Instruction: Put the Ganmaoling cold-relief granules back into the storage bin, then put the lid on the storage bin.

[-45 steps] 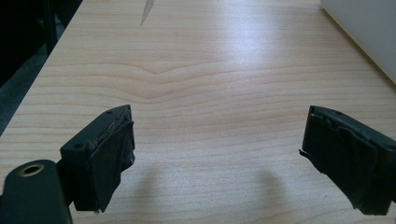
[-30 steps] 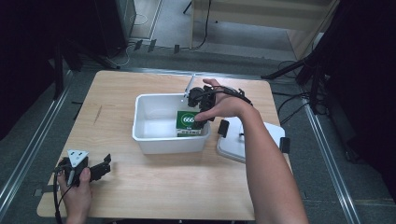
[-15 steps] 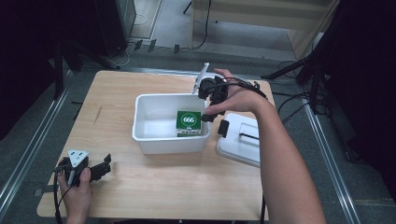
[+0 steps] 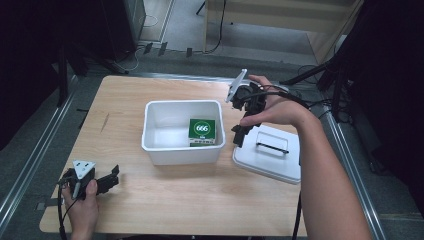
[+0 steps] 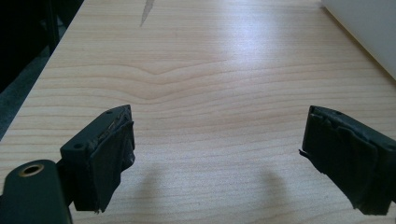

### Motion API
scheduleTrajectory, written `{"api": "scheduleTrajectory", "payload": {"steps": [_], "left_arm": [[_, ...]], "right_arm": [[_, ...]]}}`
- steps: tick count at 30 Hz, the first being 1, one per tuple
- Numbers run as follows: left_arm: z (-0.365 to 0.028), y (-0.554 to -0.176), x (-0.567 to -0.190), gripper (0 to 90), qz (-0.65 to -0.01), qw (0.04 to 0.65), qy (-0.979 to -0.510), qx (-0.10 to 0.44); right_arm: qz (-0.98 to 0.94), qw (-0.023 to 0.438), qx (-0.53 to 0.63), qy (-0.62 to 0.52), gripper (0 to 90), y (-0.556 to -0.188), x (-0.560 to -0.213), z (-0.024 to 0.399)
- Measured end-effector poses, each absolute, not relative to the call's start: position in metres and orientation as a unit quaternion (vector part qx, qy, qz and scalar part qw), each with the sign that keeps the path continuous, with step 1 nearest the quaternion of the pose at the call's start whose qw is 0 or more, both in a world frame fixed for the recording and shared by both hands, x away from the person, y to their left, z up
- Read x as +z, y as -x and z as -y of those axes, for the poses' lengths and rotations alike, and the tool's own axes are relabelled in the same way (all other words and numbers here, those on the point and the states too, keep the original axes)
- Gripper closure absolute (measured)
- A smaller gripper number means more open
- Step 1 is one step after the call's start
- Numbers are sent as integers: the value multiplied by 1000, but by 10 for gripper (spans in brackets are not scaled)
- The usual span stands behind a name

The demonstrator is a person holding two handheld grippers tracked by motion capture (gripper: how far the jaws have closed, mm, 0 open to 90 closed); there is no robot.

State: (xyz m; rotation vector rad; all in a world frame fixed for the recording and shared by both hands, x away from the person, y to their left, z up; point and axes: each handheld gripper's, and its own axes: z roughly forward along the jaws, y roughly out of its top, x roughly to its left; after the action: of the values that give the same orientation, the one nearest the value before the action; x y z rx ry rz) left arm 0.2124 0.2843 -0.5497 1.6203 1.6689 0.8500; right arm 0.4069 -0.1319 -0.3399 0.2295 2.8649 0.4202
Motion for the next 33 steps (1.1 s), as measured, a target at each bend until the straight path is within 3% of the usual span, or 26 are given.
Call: {"api": "scheduleTrajectory", "payload": {"steps": [21,25,30,33], "left_arm": [[-283,-213,-550,95,-636,325,-618,328],[-283,-213,-550,95,-637,322,-618,329],[-283,-212,-550,95,-637,322,-619,329],[-282,-213,-550,95,-636,321,-619,330]], "right_arm": [[-978,112,136,-111,0,-388,-350,189],[-979,116,127,-112,126,-386,-357,201],[-979,113,124,-119,144,-385,-364,212],[-978,122,114,-122,245,-382,-374,221]]}}
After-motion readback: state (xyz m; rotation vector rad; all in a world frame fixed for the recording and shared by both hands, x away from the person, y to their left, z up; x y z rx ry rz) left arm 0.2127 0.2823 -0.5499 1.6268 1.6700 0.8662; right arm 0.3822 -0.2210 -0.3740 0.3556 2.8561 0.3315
